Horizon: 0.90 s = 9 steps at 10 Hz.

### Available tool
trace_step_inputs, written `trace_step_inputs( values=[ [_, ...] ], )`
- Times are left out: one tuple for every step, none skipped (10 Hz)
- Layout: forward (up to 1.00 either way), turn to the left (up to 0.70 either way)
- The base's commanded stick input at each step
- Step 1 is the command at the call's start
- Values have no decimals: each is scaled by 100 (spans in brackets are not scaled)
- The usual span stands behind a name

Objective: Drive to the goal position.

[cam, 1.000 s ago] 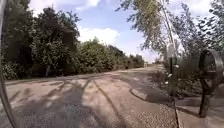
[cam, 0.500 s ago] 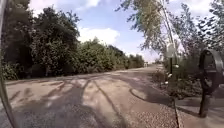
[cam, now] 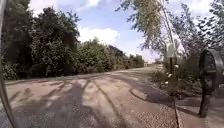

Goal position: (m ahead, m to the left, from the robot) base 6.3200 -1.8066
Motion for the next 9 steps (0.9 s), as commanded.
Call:
trace_step_inputs(
  values=[
    [4,0],
    [4,0],
    [4,0],
    [4,0],
    [4,0],
    [4,0],
    [4,0],
    [4,0],
    [4,0]
  ],
)
